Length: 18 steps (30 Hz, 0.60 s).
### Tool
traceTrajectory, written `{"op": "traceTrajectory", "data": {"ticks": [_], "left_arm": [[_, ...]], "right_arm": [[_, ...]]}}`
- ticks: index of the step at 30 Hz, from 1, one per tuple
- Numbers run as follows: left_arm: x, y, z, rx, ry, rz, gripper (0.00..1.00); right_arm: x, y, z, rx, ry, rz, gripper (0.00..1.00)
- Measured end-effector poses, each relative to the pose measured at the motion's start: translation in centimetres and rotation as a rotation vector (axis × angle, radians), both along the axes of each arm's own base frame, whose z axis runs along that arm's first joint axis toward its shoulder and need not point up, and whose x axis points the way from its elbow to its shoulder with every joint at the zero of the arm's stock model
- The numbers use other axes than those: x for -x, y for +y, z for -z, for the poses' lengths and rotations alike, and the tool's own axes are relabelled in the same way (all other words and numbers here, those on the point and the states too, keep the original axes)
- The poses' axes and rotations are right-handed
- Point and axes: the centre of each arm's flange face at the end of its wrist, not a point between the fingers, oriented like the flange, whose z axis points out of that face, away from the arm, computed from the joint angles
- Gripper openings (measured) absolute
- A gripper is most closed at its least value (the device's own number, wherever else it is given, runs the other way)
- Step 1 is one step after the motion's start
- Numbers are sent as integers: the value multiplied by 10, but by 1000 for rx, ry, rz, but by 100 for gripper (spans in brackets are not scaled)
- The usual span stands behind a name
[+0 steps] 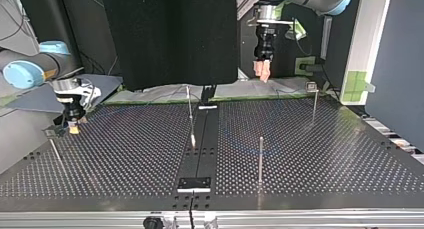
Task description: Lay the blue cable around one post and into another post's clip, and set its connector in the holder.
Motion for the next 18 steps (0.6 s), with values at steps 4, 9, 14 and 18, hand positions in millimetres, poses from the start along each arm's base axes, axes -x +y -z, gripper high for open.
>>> {"op": "traceTrajectory", "data": {"ticks": [4, 9, 14, 18], "left_arm": [[0, 0, 0, 0, 0, 0, 100], [-1, 1, 0, 0, 0, -2, 100], [-1, 1, 0, 0, 0, -3, 100], [-1, 2, 0, 0, 0, -4, 100]], "right_arm": [[-6, 2, 0, 2, 8, -3, 99], [-14, 6, -1, -2, 20, -12, 99], [-19, 11, -4, -10, 42, -6, 99], [-22, 20, -14, -6, 53, 11, 99]]}}
